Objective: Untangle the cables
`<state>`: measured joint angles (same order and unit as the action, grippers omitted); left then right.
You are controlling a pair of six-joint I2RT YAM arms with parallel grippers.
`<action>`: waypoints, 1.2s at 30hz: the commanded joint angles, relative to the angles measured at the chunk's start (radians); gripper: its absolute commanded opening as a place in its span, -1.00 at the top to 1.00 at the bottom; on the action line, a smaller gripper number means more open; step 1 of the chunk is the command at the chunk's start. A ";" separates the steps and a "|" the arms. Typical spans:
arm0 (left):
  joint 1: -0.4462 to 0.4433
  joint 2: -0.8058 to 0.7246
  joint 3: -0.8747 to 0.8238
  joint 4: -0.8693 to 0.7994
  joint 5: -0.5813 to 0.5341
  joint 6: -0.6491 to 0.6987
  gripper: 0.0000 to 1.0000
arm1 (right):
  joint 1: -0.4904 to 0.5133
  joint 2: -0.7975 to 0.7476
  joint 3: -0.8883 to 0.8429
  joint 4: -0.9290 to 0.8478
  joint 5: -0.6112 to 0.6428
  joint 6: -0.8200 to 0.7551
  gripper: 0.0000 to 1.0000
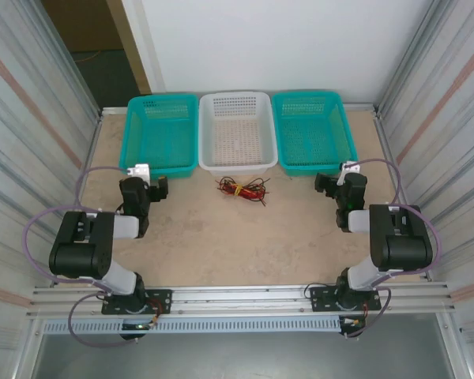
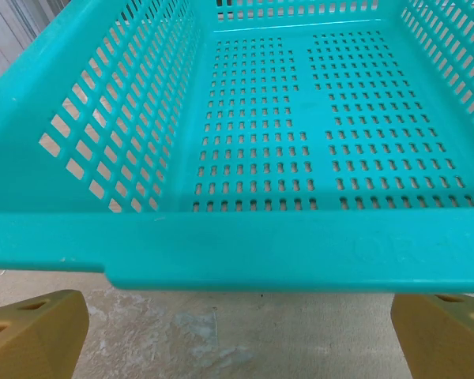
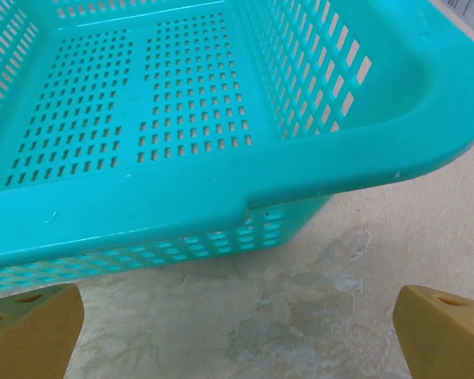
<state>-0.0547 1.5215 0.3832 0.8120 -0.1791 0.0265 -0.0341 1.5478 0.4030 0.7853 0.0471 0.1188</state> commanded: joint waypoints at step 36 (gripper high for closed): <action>-0.029 -0.194 0.246 -0.550 -0.109 -0.080 -0.97 | 0.057 -0.254 0.049 -0.270 0.184 0.012 -0.98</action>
<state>-0.0708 1.4319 0.4862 0.5468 -0.1963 0.0158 0.0078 1.4132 0.4202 0.6323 0.1406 0.1192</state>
